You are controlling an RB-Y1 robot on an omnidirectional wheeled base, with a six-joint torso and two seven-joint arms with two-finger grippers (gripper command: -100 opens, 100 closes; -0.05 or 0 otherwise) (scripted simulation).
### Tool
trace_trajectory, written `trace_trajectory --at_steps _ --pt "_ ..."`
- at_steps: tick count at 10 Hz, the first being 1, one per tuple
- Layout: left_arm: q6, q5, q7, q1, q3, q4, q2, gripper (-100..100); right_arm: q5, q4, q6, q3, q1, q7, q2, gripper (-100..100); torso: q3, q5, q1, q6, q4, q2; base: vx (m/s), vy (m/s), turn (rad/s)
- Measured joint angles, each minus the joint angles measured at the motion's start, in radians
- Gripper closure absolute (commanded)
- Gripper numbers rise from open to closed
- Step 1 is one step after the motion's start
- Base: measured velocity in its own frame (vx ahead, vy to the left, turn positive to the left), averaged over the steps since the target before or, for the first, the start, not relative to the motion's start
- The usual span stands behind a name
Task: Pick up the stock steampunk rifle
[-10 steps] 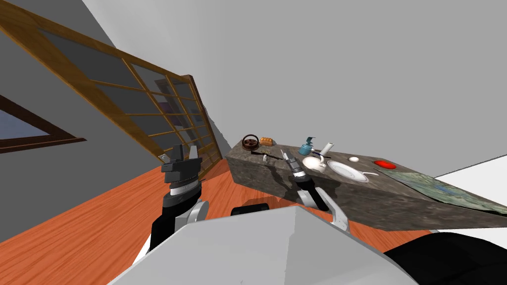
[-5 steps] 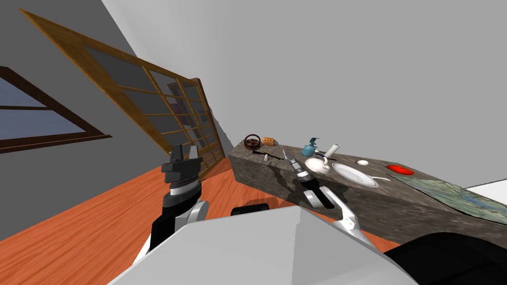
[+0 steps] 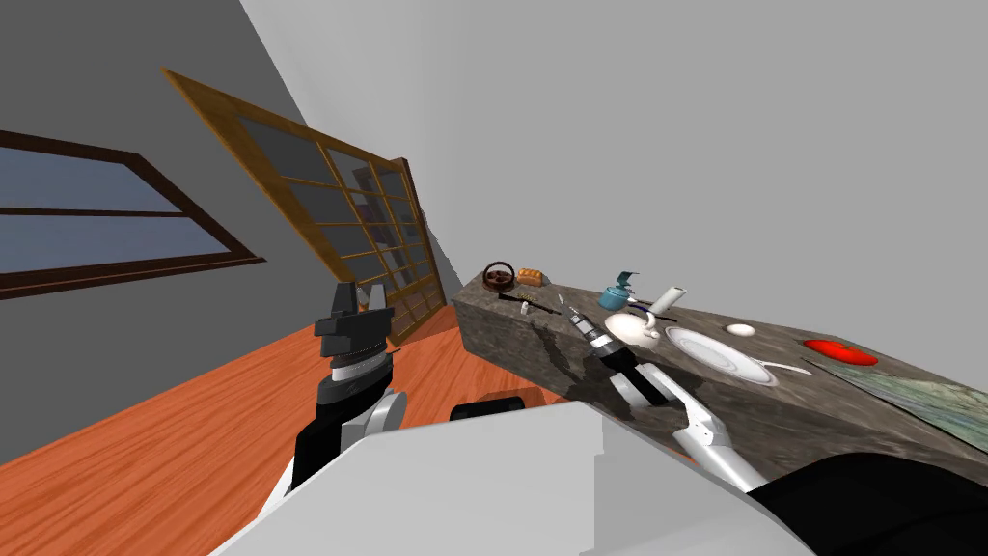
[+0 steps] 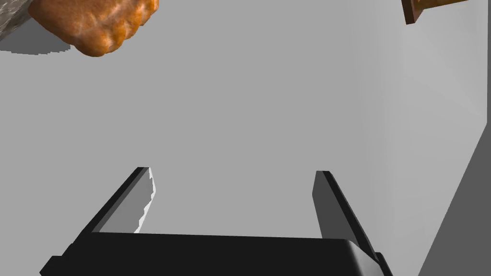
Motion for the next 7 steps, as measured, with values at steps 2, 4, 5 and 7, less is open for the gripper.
trace_trajectory --at_steps 2,4,5,7 --pt "0.0 0.0 0.0 0.0 0.0 0.0 0.0 0 0.025 0.055 0.004 -0.007 -0.003 0.02 -0.047 -100 -0.001 0.0 0.0 0.0 0.0 -0.001 0.003 0.02 0.12" --pt "0.0 0.0 0.0 0.0 0.0 0.0 0.0 0 0.048 0.105 -0.004 -0.021 0.013 0.037 -0.088 -100 -0.001 0.0 0.001 0.0 0.0 -0.001 0.006 0.028 0.117" --pt "0.0 0.0 0.0 0.0 0.0 0.0 0.0 0 0.064 0.122 0.009 -0.028 0.021 0.042 -0.12 -100 -0.001 0.0 0.002 -0.001 0.0 -0.002 0.024 0.044 0.219" --pt "0.0 0.0 0.0 0.0 0.0 0.0 0.0 0 0.103 0.165 0.028 -0.035 0.035 0.067 -0.169 -100 -0.001 0.0 0.002 0.0 -0.001 -0.002 0.027 0.042 0.118"
